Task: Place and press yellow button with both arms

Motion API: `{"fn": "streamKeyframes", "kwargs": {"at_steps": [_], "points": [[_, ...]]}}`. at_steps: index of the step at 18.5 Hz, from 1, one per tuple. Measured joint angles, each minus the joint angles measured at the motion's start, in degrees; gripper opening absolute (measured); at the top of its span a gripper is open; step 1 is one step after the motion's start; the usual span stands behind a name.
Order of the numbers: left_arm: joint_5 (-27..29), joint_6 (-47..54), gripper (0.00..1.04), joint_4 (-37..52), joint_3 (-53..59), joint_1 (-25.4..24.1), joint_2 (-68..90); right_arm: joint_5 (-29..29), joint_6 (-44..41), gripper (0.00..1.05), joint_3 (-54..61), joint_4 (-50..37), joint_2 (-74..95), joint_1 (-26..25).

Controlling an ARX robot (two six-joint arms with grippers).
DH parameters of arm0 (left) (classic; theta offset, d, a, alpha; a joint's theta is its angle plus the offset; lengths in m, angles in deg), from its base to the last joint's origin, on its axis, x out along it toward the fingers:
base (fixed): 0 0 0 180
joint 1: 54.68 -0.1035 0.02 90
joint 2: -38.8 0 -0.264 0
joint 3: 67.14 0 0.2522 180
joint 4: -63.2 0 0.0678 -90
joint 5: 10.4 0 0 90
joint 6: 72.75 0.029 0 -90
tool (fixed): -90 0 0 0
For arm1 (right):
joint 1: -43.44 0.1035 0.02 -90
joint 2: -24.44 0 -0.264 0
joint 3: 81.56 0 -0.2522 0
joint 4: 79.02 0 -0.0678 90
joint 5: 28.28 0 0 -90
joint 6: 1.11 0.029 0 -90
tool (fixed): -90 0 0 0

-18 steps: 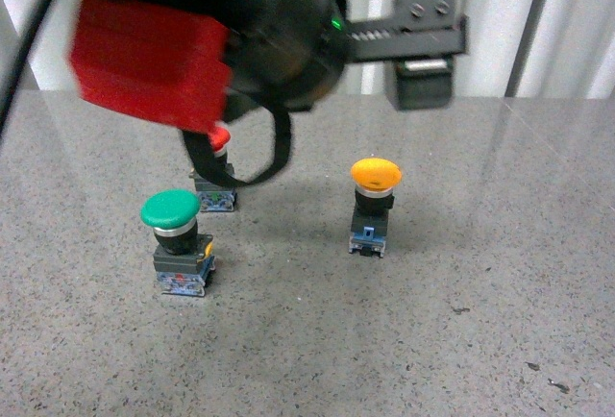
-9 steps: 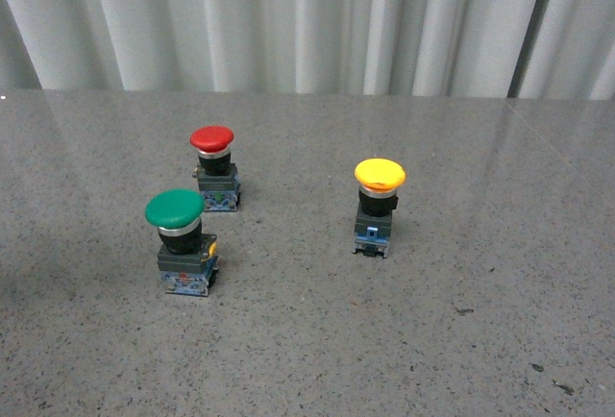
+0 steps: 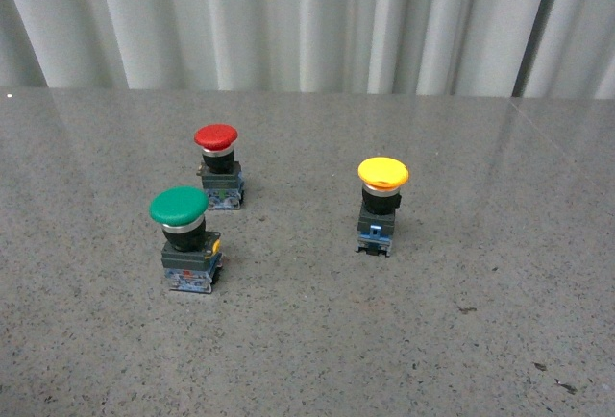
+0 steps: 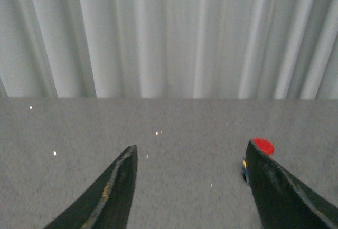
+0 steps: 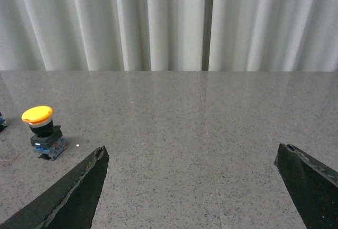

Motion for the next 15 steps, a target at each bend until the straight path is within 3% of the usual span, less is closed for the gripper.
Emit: {"fn": "streamKeyframes", "kwargs": {"at_steps": [5, 6, 7, 15], "points": [[-3.67, -0.85, 0.2, -0.87, 6.34, -4.15, -5.62, 0.0, -0.02, 0.98, 0.0, 0.02, 0.0, 0.0], [-7.98, -0.83, 0.09, -1.16, 7.23, -7.8, -7.39, 0.0, 0.0, 0.98, 0.0, 0.0, 0.0, 0.0], [-7.74, -1.07, 0.02, -1.4, 7.91, -9.51, -8.81, 0.02, 0.0, 0.98, 0.0, -0.04, 0.0, 0.0], [-8.66, -1.16, 0.02, -5.4, 11.8, -8.96, -16.06, 0.0, 0.0, 0.98, 0.0, 0.0, 0.0, 0.0]]}}
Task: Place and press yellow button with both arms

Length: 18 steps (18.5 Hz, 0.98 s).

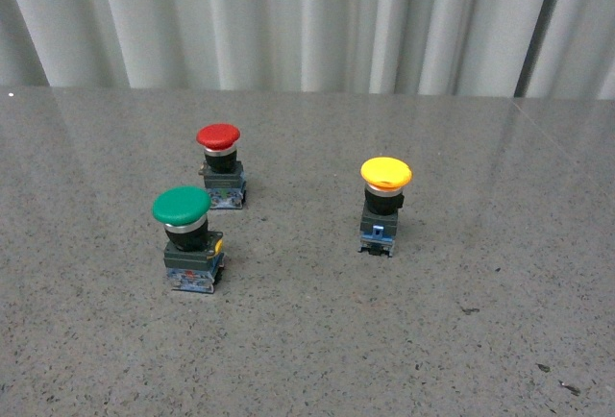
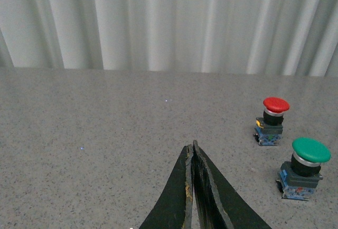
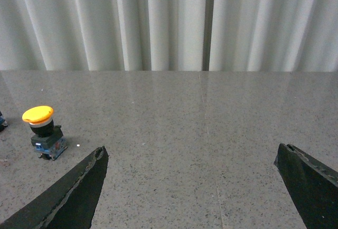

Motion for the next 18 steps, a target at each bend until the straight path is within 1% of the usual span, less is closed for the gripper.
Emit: {"fn": "streamKeyframes", "kwargs": {"at_steps": [10, 11, 12, 13, 18], "points": [[0.0, 0.0, 0.02, -3.65, 2.14, 0.0, -6.86, 0.0, 0.0, 0.98, 0.0, -0.02, 0.0, 0.0], [0.0, 0.0, 0.02, -4.46, 2.12, 0.0, -7.28, 0.0, 0.0, 0.98, 0.0, -0.02, 0.0, 0.0], [-0.17, 0.0, 0.02, -12.41, 2.1, -0.02, -12.33, 0.0, -0.02, 0.98, 0.0, 0.0, 0.0, 0.0], [0.04, -0.02, 0.02, -13.81, 2.1, 0.0, -15.96, 0.0, 0.0, 0.98, 0.0, 0.02, 0.0, 0.0], [0.02, 0.0, 0.02, -13.73, 2.1, -0.02, -15.93, 0.0, 0.0, 0.98, 0.0, -0.02, 0.0, 0.0]]}}
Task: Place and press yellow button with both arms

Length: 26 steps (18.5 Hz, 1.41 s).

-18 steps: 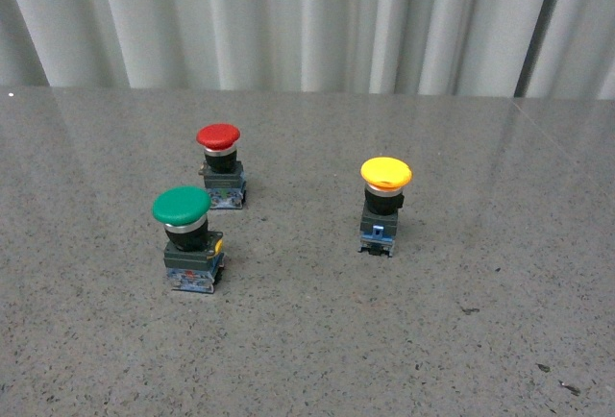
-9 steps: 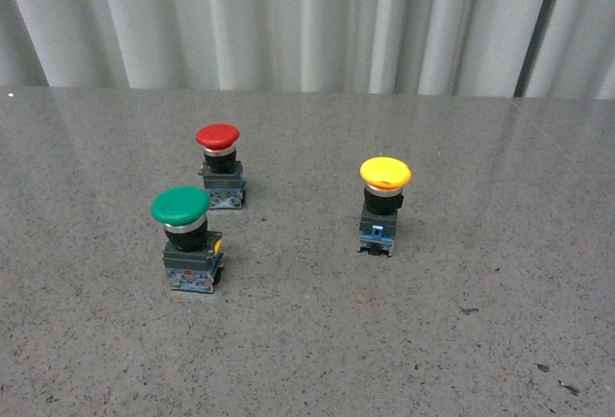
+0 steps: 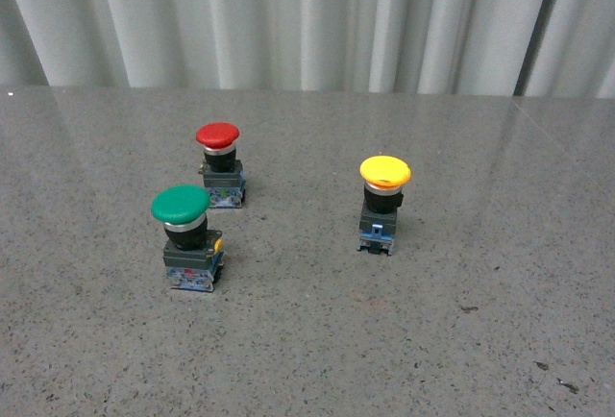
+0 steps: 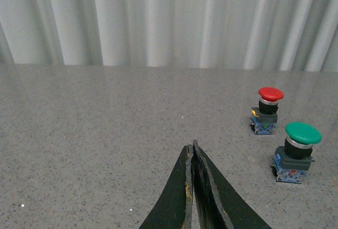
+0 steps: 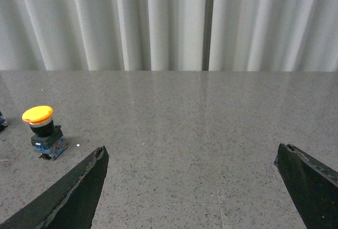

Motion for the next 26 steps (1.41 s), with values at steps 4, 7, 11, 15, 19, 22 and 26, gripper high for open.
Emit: {"fn": "streamKeyframes", "kwargs": {"at_steps": [4, 7, 11, 15, 19, 22, 26], "points": [[-0.02, -0.02, 0.27, -0.04, 0.0, 0.0, 0.0, 0.0, 0.0, 0.98, 0.0, 0.02, 0.0, 0.0], [-0.02, -0.02, 0.65, -0.04, 0.0, 0.0, 0.0, 0.0, 0.0, 0.98, 0.0, 0.02, 0.0, 0.0], [0.0, 0.02, 1.0, -0.04, 0.02, 0.0, 0.0, 0.0, 0.0, 0.98, 0.0, 0.04, 0.02, 0.0], [-0.02, 0.0, 0.98, -0.02, 0.0, 0.0, 0.0, 4.39, 8.33, 0.98, -8.24, -18.58, 23.08, 10.19], [-0.02, 0.0, 0.98, -0.02, 0.0, 0.0, 0.0, 7.1, 6.03, 0.98, -26.03, -37.16, 56.48, 24.83], [-0.02, 0.0, 0.98, -0.04, 0.0, 0.0, 0.0, 8.17, 6.03, 0.95, -44.37, -35.23, 87.32, 34.12], [-0.02, 0.0, 0.98, -0.04, 0.0, 0.0, 0.0, 7.76, 7.54, 0.64, -45.38, -32.39, 91.67, 32.72]]}}
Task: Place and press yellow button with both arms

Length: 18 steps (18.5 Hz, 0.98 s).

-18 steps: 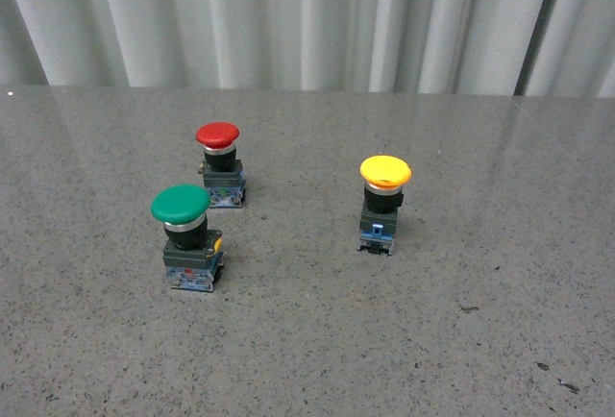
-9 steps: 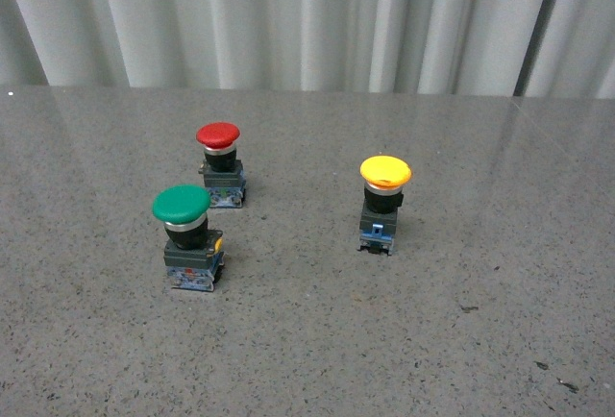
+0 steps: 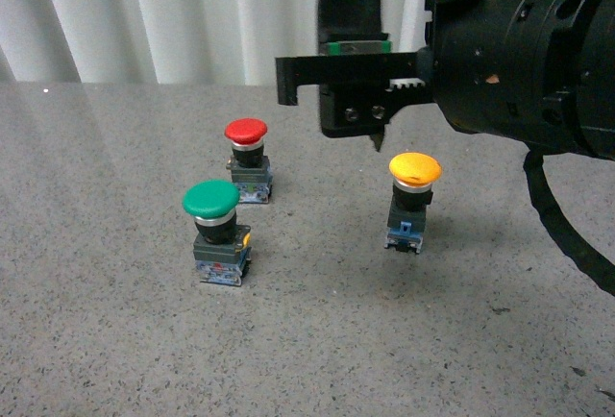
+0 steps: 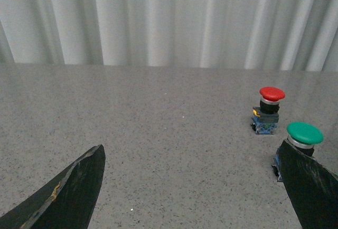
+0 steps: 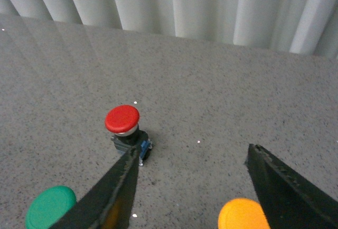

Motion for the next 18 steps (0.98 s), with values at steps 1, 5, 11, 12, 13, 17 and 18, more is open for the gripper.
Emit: {"fn": "streamKeyframes", "kwargs": {"at_steps": [1, 5, 11, 12, 13, 17, 18], "points": [[0.0, 0.0, 0.98, 0.0, 0.0, 0.0, 0.0, -0.07, 0.24, 0.6, -0.02, 0.44, 0.09, -0.44], [0.0, 0.0, 0.98, 0.0, 0.0, 0.0, 0.0, -0.7, 0.96, 0.44, -0.02, 1.55, 0.42, -1.4], [0.0, 0.0, 0.98, 0.02, 0.0, 0.0, 0.0, -3.34, 3.13, 0.02, 1.64, 3.15, 3.34, -3.98], [0.0, 0.0, 0.98, 0.0, 0.0, 0.0, 0.0, -3.32, 3.28, 0.02, 1.75, 3.08, 3.74, -4.33], [0.0, -0.02, 0.98, 0.02, 0.02, 0.0, 0.0, -3.32, 3.39, 0.02, 1.81, 2.99, 3.76, -4.63], [0.0, 0.0, 0.98, 0.0, 0.0, 0.0, 0.0, -3.32, 3.45, 0.02, 1.79, 2.19, 5.09, -4.59], [0.0, 0.0, 0.98, 0.0, 0.02, 0.0, 0.0, -3.32, 3.45, 0.02, 1.75, 2.16, 5.55, -4.59]]}}
